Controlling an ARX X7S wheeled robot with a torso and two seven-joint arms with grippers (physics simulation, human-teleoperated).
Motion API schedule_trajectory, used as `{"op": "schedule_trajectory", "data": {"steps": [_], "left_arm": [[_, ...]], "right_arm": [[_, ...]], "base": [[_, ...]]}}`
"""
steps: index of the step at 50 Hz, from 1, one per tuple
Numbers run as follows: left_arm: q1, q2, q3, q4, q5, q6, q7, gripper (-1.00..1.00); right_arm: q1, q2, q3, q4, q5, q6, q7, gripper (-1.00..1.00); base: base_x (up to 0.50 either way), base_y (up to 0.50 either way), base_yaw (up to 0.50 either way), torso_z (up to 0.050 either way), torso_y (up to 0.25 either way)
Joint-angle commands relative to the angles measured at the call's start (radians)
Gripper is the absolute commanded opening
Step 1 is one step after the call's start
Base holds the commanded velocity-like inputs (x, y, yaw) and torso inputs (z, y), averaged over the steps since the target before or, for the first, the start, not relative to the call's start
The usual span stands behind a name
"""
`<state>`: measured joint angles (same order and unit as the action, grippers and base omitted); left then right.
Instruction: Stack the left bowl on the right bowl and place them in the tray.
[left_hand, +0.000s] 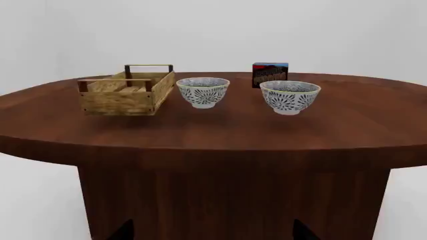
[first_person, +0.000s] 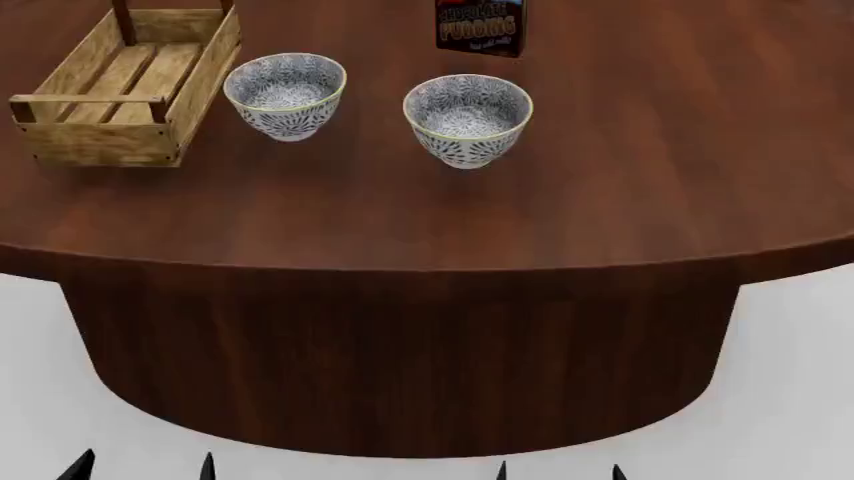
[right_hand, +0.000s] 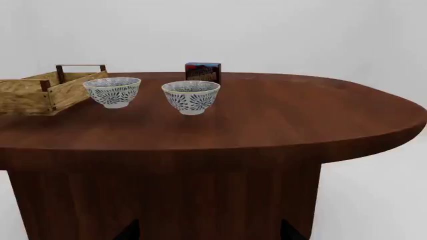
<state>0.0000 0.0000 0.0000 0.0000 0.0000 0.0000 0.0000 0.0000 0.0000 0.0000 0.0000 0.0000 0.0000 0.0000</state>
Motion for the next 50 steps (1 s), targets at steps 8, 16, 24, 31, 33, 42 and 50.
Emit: {"op": "schedule_trajectory", "data": {"steps": [8, 16, 24, 31, 33, 42, 50], "left_arm": [[0.011, -0.037, 0.032, 0.023, -0.059, 0.008, -0.006, 1.0], [0.013, -0.054, 0.051, 0.025, -0.075, 0.014, -0.025, 1.0], [0.019, -0.069, 0.064, 0.036, -0.09, 0.014, -0.036, 1.0], [0.022, -0.082, 0.063, 0.085, -0.126, -0.013, -0.039, 1.0], [0.013, -0.088, 0.057, 0.119, -0.146, -0.039, -0.04, 1.0], [-0.031, -0.131, 0.041, 0.396, -0.201, -0.242, -0.084, 1.0], [-0.186, -0.167, 0.007, 0.632, -0.223, -0.498, -0.173, 1.0]], "right_arm": [[-0.001, 0.033, -0.04, -0.006, 0.035, 0.002, 0.041, 1.0], [0.0, 0.05, -0.057, 0.002, 0.06, -0.002, 0.06, 1.0], [-0.003, 0.061, -0.069, 0.0, 0.08, -0.01, 0.075, 1.0], [-0.004, 0.069, -0.086, -0.032, 0.085, -0.003, 0.089, 1.0], [-0.008, 0.078, -0.082, -0.101, 0.096, 0.035, 0.095, 1.0], [0.062, 0.118, -0.066, -0.43, 0.127, 0.308, 0.141, 1.0], [0.207, 0.162, -0.064, -0.652, 0.156, 0.584, 0.159, 1.0]], "base": [[0.0, 0.0, 0.0, 0.027, 0.0], [0.0, 0.0, 0.0, 0.05, 0.0], [0.0, 0.0, 0.0, 0.05, 0.0], [0.0, 0.0, 0.0, 0.05, 0.0], [0.0, 0.0, 0.0, 0.05, 0.0], [0.0, 0.0, 0.0, 0.05, 0.0], [0.0, 0.0, 0.0, 0.05, 0.0]]}}
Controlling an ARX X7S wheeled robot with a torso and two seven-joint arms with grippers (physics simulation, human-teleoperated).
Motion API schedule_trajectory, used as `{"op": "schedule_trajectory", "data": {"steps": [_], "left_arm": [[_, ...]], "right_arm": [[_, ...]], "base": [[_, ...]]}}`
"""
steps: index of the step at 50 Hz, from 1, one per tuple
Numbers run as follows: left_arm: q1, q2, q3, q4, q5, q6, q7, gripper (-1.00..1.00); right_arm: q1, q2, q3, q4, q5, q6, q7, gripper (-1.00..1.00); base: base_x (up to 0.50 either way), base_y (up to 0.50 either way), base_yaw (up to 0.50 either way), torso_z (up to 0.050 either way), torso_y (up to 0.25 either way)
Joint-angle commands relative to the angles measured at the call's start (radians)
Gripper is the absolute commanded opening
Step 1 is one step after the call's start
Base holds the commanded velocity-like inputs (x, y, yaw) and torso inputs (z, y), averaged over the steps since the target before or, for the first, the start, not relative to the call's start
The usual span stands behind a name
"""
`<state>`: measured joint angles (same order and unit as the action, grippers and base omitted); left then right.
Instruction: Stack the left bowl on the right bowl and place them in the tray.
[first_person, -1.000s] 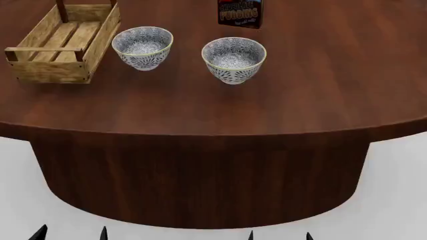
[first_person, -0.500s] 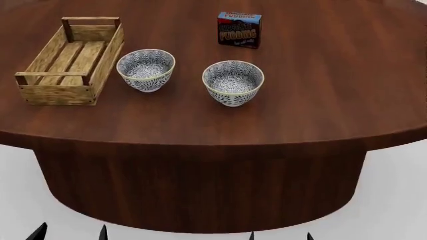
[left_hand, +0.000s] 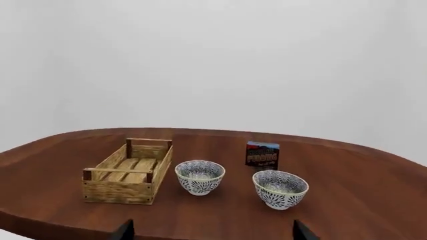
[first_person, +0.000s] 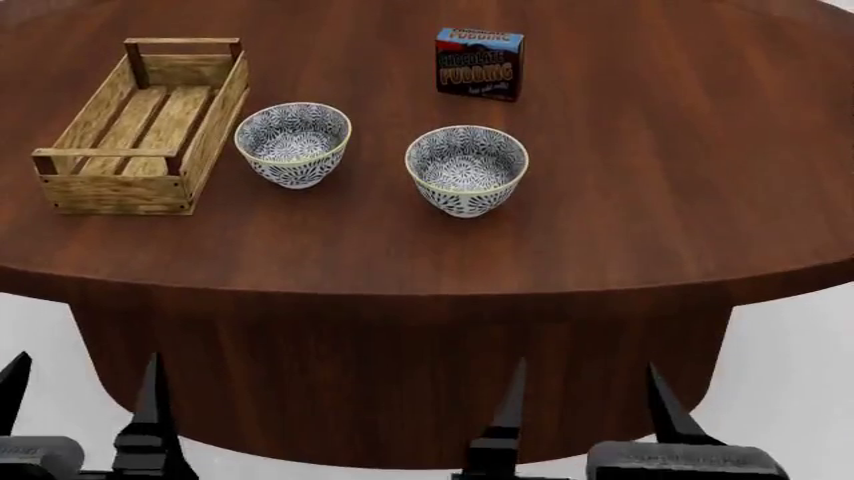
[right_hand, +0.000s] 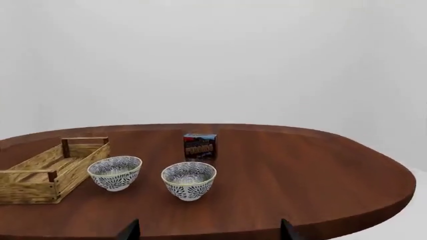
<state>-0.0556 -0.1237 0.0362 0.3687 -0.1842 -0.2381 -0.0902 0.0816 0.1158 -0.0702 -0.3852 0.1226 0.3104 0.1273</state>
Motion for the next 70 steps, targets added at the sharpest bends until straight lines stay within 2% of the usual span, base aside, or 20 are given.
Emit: {"op": "schedule_trajectory", "data": {"steps": [1, 9, 20, 26, 28, 30, 31, 43, 45, 51, 70], "left_arm": [[-0.147, -0.046, -0.037, 0.278, -0.054, -0.285, -0.083, 1.0], [-0.19, -0.071, -0.043, 0.298, -0.056, -0.314, -0.091, 1.0], [-0.158, -0.1, -0.015, 0.26, -0.034, -0.245, -0.07, 1.0], [-0.159, -0.106, -0.046, 0.277, -0.071, -0.266, -0.069, 1.0], [-0.164, -0.095, -0.083, 0.285, -0.126, -0.286, -0.065, 1.0], [-0.171, -0.107, -0.077, 0.285, -0.106, -0.306, -0.081, 1.0], [-0.163, -0.107, -0.08, 0.282, -0.104, -0.269, -0.071, 1.0], [-0.161, -0.12, -0.063, 0.279, -0.1, -0.278, -0.081, 1.0], [-0.162, -0.133, -0.037, 0.279, -0.051, -0.279, -0.1, 1.0], [-0.165, -0.134, -0.025, 0.28, -0.034, -0.283, -0.117, 1.0], [-0.156, -0.147, -0.007, 0.285, -0.037, -0.262, -0.111, 1.0]], "right_arm": [[0.141, 0.047, 0.015, -0.279, 0.041, 0.295, 0.036, 1.0], [0.214, 0.063, 0.052, -0.348, 0.079, 0.387, 0.043, 1.0], [0.193, 0.078, 0.033, -0.302, 0.06, 0.317, 0.041, 1.0], [0.179, 0.084, 0.027, -0.287, 0.056, 0.291, 0.041, 1.0], [0.175, 0.085, 0.019, -0.287, 0.052, 0.286, 0.042, 1.0], [0.169, 0.09, 0.012, -0.279, 0.043, 0.277, 0.043, 1.0], [0.168, 0.089, 0.016, -0.278, 0.048, 0.273, 0.043, 1.0], [0.168, 0.092, 0.024, -0.293, 0.063, 0.274, 0.052, 1.0], [0.169, 0.094, 0.02, -0.294, 0.061, 0.276, 0.053, 1.0], [0.172, 0.096, 0.011, -0.289, 0.063, 0.279, 0.055, 1.0], [0.173, 0.104, 0.003, -0.281, 0.066, 0.275, 0.069, 1.0]], "base": [[0.0, 0.0, 0.0, 0.05, 0.0], [0.0, 0.0, 0.0, 0.05, 0.0], [0.0, 0.0, 0.0, 0.05, 0.0], [0.33, 0.19, 0.0, 0.05, 0.0], [0.45, 0.34, 0.0, 0.05, 0.0], [0.44, 0.35, 0.0, 0.047, 0.0], [0.45, 0.35, 0.0, 0.0, 0.0], [0.44, 0.36, 0.0, 0.0, 0.0], [0.44, 0.36, 0.0, 0.0, 0.0], [0.44, 0.36, 0.0, 0.0, 0.0], [0.44, 0.37, 0.0, 0.0, 0.0]]}}
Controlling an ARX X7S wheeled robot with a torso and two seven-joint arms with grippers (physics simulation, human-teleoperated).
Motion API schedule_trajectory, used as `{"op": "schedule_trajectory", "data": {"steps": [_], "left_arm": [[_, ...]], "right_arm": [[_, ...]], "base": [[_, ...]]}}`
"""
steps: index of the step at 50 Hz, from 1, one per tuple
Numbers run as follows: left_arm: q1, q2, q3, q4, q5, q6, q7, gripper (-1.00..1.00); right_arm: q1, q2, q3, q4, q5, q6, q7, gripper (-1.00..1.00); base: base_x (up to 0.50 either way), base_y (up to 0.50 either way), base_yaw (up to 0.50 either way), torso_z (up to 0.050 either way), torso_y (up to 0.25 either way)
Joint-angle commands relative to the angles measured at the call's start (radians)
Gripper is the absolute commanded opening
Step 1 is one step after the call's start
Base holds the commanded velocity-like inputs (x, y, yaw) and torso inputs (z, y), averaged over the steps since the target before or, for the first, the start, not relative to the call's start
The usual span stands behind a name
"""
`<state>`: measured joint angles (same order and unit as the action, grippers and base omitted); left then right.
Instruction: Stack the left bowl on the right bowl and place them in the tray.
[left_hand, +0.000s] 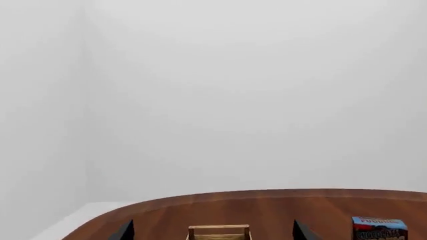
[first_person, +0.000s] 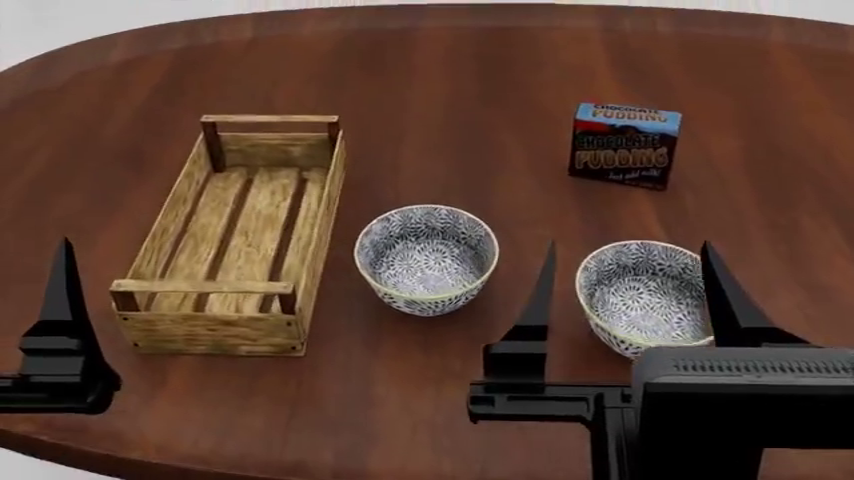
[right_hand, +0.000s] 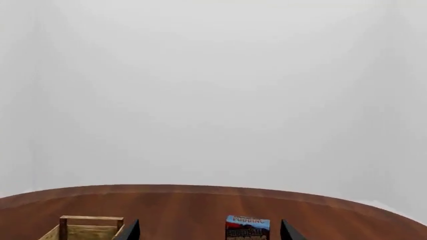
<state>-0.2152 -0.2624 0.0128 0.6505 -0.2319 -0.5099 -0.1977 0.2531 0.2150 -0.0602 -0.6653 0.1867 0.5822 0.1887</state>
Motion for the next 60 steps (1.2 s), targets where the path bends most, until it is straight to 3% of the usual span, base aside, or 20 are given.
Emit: {"op": "schedule_trajectory", "data": {"steps": [1, 28, 60], "left_arm": [[0.005, -0.009, 0.018, 0.001, 0.012, 0.015, -0.003, 1.0], [0.006, -0.022, 0.026, -0.008, 0.01, 0.033, -0.014, 1.0], [0.017, -0.027, 0.038, -0.016, 0.005, 0.069, -0.025, 1.0]], "right_arm": [[0.002, 0.004, -0.008, -0.002, 0.003, 0.005, 0.009, 1.0], [0.008, 0.014, -0.031, 0.011, 0.004, -0.005, 0.023, 1.0], [0.0, 0.009, -0.008, 0.033, 0.063, -0.046, 0.02, 1.0]], "base": [[0.44, 0.37, 0.0, 0.0, 0.015], [0.44, 0.35, 0.0, 0.0, 0.0], [0.49, 0.15, 0.0, 0.0, 0.001]]}}
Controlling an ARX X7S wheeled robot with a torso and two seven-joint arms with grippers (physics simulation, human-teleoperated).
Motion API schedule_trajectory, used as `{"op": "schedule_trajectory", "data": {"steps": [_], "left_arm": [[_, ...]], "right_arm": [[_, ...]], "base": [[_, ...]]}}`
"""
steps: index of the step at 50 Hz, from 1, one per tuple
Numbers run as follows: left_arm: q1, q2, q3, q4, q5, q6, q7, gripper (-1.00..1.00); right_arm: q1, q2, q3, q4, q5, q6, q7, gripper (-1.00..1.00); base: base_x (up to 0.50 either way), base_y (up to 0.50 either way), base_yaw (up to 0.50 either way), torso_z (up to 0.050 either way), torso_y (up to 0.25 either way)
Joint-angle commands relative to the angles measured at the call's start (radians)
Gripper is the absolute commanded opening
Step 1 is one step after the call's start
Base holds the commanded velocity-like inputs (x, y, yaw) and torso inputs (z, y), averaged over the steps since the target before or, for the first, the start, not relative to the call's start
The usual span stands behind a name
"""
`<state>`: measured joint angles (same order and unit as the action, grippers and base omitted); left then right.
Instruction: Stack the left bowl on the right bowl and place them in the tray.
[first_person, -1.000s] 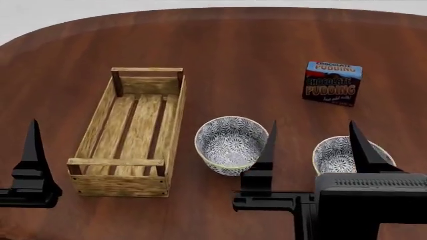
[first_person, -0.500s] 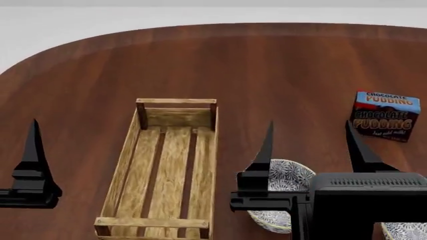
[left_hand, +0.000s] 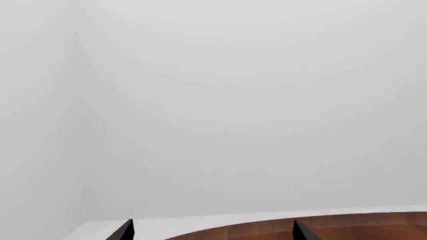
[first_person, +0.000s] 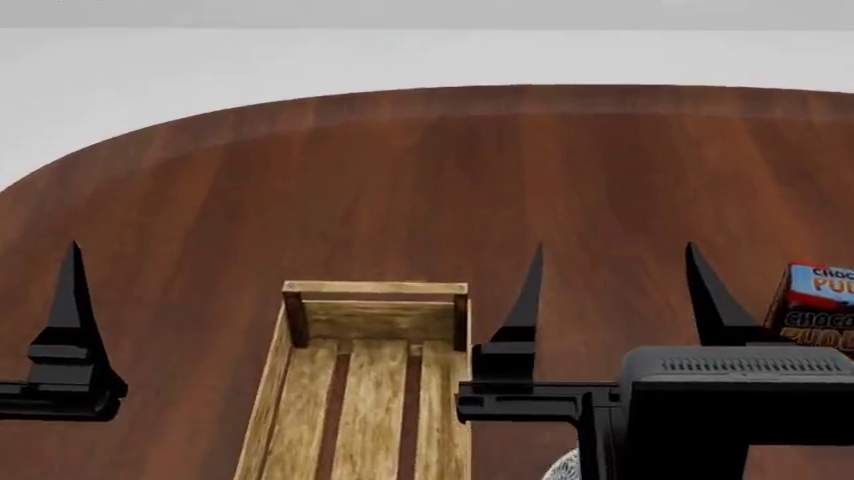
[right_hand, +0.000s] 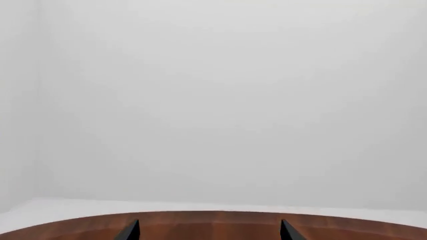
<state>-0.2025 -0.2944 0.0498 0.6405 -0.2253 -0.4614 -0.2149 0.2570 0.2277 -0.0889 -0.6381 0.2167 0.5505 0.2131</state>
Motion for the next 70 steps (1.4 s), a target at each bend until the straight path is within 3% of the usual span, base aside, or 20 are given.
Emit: {"op": "schedule_trajectory", "data": {"steps": [1, 10, 22, 29, 30, 36, 70], "left_arm": [[0.003, 0.012, -0.007, -0.009, -0.012, 0.021, -0.011, 1.0], [-0.005, 0.003, 0.009, -0.022, -0.018, 0.057, 0.014, 1.0], [-0.005, -0.006, -0.006, 0.011, -0.079, -0.018, 0.017, 1.0], [0.035, -0.02, -0.007, 0.016, -0.086, 0.021, 0.038, 1.0], [0.052, -0.014, -0.012, 0.011, -0.066, 0.084, 0.039, 1.0], [0.058, -0.028, -0.015, 0.025, -0.088, 0.068, 0.05, 1.0], [0.052, -0.053, 0.024, 0.008, -0.041, 0.088, 0.041, 1.0]], "right_arm": [[-0.003, -0.004, 0.02, 0.003, 0.034, -0.01, -0.002, 1.0], [0.003, -0.005, 0.021, -0.004, 0.035, 0.005, 0.017, 1.0], [0.002, 0.007, 0.004, -0.01, 0.029, 0.003, 0.021, 1.0], [0.002, 0.011, 0.002, -0.015, 0.034, 0.007, 0.024, 1.0], [0.002, 0.011, 0.002, -0.017, 0.036, 0.008, 0.025, 1.0], [0.004, 0.015, 0.002, -0.027, 0.042, 0.017, 0.028, 1.0], [-0.004, 0.023, 0.004, -0.021, 0.065, -0.005, 0.039, 1.0]], "base": [[0.5, -0.16, 0.0, 0.0, 0.0], [0.48, -0.21, 0.0, 0.0, 0.001], [0.0, 0.0, 0.0, 0.0, 0.0], [0.0, 0.0, 0.0, 0.0, 0.0], [0.0, 0.0, 0.0, 0.0, 0.0], [0.0, 0.0, 0.0, 0.0, 0.0], [0.0, 0.0, 0.0, 0.0, -0.246]]}}
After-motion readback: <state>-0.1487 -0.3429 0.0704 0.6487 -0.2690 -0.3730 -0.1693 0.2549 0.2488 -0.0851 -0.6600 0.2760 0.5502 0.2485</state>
